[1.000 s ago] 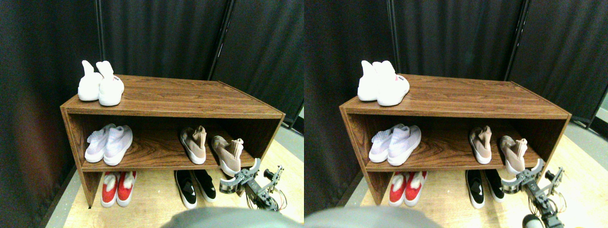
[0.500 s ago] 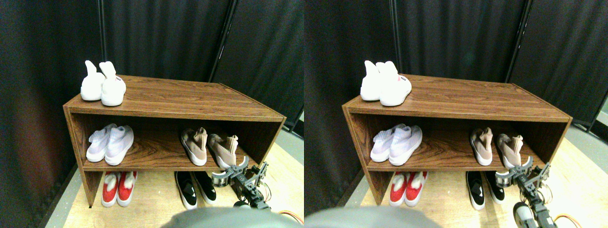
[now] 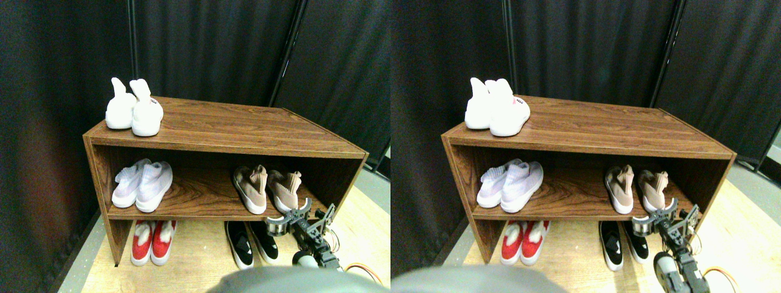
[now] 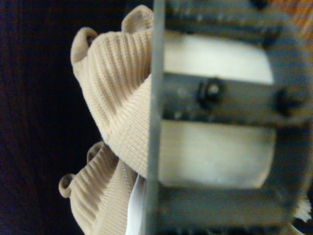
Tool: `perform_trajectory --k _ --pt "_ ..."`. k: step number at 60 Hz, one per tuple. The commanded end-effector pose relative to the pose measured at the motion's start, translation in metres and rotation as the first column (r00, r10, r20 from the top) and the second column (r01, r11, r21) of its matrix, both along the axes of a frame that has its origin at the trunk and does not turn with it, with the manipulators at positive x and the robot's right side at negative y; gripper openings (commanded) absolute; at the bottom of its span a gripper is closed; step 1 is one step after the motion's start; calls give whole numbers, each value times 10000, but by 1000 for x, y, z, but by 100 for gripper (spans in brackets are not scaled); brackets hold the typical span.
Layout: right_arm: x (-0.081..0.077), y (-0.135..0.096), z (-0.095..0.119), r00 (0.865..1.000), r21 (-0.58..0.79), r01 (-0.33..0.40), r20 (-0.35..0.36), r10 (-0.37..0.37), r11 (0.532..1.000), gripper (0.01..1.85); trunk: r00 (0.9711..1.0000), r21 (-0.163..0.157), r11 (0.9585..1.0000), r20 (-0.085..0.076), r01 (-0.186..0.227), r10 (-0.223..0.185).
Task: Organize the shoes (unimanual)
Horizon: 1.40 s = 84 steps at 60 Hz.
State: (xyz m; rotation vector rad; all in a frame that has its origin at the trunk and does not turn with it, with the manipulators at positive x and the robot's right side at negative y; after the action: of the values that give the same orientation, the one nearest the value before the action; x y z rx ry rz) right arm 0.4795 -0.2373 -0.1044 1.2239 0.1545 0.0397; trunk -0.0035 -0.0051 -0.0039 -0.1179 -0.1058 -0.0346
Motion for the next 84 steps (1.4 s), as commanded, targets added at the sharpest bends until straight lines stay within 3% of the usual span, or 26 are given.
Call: perform_trajectory --k 1,22,35,38,40,44,46,49,51,54,63,76,78,84 --pt "3 0 3 9997 44 60 257 -61 10000 142 9998 -245 9997 -197 -66 61" --pt "-14 -4 8 9989 -122 7 462 -1 9999 148 9998 -132 9999 -219 4 -7" --pt "-57 -13 36 9897 -446 -126 1416 189 9989 139 9997 -114 9999 -206 117 -120" --pt "-63 -18 44 9807 -694 -94 1942 227 9975 115 9997 -99 9999 -211 138 -140" --pt "-64 -19 45 9793 -722 -78 2012 222 9974 108 9997 -99 9999 -211 138 -140" --pt "-71 -29 57 9649 -1038 749 2585 -458 9918 47 9997 -67 9998 -193 175 -176" --pt "-71 -30 58 9616 -1221 851 2701 -494 9889 40 9996 -70 9998 -192 188 -189" --pt "-73 -38 65 9486 -1737 1188 3108 -600 9776 10 9997 -62 9998 -184 189 -190" --pt "-73 -41 67 9446 -1794 1336 3206 -705 9747 6 9996 -42 9998 -198 197 -198" --pt "-74 -51 72 9272 -1893 1597 3657 -814 9688 6 9996 -27 9998 -203 201 -201" --pt "-70 -72 81 9089 -1812 1720 4083 -851 9683 6 9996 -9 9997 -165 233 -233" --pt "-48 -83 83 9108 -1551 1841 3982 -1091 9706 6 9997 -9 9998 -158 212 -212" --pt "-43 -83 82 9044 -1486 2106 4049 -1349 9662 6 9997 -18 9998 -149 205 -206" --pt "-27 -85 75 9201 -1364 2235 3563 -1627 9651 6 9997 -17 9998 -149 208 -208"
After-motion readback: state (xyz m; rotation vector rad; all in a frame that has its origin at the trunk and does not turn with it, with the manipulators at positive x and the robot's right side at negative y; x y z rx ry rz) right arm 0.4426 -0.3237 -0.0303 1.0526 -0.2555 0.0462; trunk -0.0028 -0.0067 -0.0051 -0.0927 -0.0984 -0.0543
